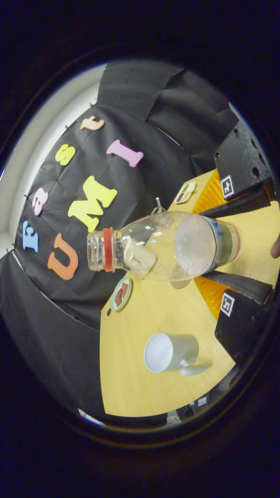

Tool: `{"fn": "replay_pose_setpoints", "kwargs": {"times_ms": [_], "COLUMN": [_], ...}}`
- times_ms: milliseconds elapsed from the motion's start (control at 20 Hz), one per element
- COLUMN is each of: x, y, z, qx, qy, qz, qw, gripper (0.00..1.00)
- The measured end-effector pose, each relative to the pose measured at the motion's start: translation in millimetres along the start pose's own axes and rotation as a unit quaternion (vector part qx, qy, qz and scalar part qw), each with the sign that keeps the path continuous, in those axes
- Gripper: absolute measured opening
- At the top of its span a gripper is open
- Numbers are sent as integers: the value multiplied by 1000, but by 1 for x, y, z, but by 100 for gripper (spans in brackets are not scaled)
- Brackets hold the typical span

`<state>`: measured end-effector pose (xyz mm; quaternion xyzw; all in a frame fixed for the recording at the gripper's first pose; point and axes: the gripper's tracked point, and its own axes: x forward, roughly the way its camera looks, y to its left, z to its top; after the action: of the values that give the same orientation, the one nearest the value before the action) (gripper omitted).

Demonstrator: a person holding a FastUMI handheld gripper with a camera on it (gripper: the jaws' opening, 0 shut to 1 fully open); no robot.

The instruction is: Take the bottle from table, then pour the juice into the cup, finally place the bottle on the coaster

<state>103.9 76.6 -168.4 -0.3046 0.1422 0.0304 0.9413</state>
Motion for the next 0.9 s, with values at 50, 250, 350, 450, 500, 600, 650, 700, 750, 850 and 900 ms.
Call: {"fn": "replay_pose_setpoints", "kwargs": {"times_ms": [50,250,350,450,500,600,650,700,750,850,900], "x": [0,0,3,6,9,16,18,21,22,25,26], "y": [1,4,7,11,13,15,16,16,15,13,14], "z": [-1,-1,-1,0,-1,0,1,0,1,6,9], "qx": [-10,-71,-105,-135,-151,-183,-200,-218,-240,-282,-302], "qy": [3,7,9,13,18,27,31,33,33,30,27], "qz": [-3,-15,-16,-17,-17,-20,-22,-27,-33,-50,-57], "qw": [1000,997,994,991,988,982,979,975,970,958,951], "gripper": [74,74,74,73,74,74,74,74,73,73,73]}}
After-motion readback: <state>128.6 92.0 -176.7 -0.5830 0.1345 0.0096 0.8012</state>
